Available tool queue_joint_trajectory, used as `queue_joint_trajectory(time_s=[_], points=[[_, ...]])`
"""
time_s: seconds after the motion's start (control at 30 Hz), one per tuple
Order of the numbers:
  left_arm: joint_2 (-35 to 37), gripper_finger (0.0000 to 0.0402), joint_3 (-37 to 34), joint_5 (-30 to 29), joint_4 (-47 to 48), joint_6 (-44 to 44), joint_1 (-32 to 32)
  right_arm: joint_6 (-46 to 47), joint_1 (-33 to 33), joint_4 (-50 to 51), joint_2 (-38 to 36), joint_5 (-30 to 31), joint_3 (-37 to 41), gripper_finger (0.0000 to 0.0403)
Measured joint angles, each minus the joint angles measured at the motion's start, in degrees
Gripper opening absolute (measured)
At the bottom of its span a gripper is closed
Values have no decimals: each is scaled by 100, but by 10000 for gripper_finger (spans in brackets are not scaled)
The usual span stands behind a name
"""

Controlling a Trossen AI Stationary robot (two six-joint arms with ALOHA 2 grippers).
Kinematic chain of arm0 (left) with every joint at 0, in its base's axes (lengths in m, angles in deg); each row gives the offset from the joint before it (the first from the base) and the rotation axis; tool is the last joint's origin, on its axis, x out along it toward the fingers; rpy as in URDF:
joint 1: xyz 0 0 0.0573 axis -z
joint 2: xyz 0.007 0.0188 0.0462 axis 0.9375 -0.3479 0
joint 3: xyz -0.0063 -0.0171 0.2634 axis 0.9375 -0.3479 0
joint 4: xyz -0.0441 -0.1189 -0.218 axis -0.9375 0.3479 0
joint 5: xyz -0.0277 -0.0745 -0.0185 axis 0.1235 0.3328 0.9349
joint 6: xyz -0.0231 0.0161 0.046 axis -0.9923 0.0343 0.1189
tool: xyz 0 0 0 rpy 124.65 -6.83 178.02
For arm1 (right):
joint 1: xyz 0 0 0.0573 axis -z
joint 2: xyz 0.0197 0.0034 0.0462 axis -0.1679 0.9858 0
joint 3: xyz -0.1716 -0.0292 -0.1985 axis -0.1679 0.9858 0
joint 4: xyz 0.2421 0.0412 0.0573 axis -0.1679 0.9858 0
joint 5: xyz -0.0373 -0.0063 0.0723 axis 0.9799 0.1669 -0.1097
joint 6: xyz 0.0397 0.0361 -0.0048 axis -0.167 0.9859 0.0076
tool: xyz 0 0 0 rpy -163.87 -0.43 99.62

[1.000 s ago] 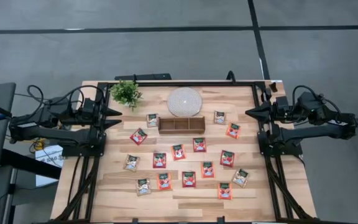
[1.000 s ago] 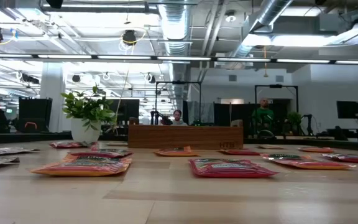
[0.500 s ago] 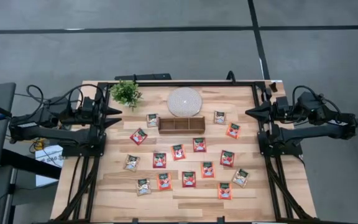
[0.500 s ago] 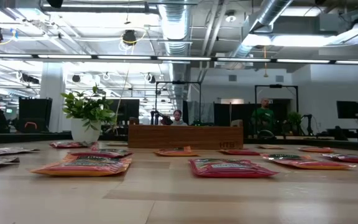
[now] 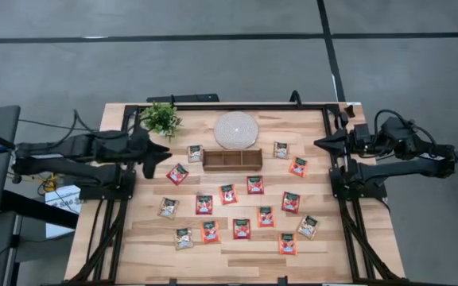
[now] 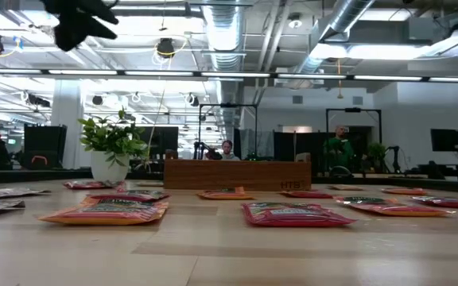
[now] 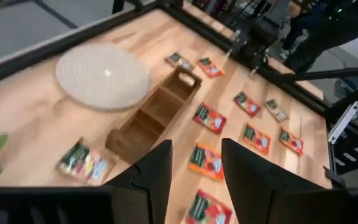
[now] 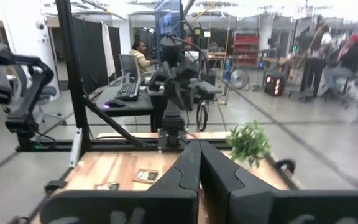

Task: Pick & Place Tea
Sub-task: Put the brown tea bag into the left of the wooden organizer

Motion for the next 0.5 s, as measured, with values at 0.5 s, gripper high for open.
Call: queue_joint_trajectory(time_s=[0.5], points=[[-268, 129, 2, -241, 287, 357, 0, 1065, 2, 1179, 15, 1308, 0, 0]])
